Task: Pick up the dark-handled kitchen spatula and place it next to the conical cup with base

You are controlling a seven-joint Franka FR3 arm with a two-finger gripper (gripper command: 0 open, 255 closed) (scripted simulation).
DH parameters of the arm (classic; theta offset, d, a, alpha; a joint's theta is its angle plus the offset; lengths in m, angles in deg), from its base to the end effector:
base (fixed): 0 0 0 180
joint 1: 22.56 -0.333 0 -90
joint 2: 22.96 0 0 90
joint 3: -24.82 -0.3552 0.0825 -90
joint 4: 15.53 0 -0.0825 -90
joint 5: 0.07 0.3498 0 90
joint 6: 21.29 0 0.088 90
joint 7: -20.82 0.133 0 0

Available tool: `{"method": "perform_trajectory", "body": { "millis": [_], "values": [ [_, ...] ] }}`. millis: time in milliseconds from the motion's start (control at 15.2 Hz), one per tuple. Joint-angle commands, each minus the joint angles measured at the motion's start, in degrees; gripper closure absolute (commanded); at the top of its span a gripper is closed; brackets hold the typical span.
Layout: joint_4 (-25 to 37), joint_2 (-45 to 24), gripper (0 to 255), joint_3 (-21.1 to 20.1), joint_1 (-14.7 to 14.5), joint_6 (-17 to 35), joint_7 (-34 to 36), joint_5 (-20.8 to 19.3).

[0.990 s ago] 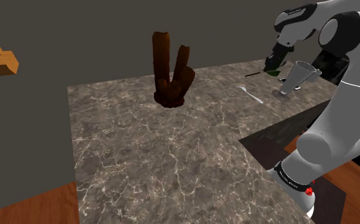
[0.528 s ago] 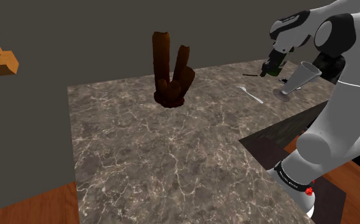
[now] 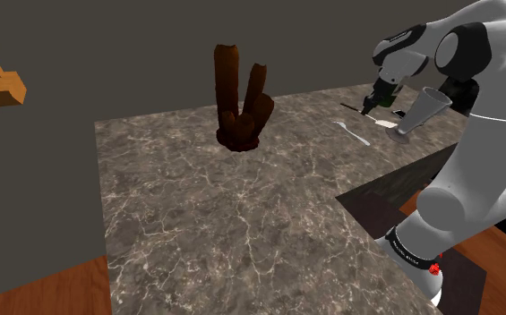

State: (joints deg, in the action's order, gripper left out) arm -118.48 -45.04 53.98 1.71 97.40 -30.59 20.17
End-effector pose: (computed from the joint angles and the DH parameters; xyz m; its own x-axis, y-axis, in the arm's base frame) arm 0.4110 -0.4620 0.3819 0.9804 -0.1898 0.0533 -0.1826 -0.9761 -0.1177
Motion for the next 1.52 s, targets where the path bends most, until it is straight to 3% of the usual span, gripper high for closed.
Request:
{"method": "perform_trajectory", "body": {
  "millis": [0, 396, 462, 792, 1056, 1452],
  "values": [
    [-0.2, -0.2, 255, -0.1, 0.0, 0.3, -0.1, 0.1],
    [-0.2, -0.2, 255, -0.1, 0.1, 0.3, -0.1, 0.1],
    [-0.2, -0.2, 0, -0.1, 0.1, 0.3, -0.1, 0.1],
    [-0.2, -0.2, 0, -0.1, 0.1, 0.3, -0.1, 0.1],
    [3.6, 2.4, 0, 1.0, 0.1, -5.7, 1.2, -2.0],
    [3.6, 2.4, 0, 1.0, 0.1, -5.7, 1.2, -2.0]
  ]
}}
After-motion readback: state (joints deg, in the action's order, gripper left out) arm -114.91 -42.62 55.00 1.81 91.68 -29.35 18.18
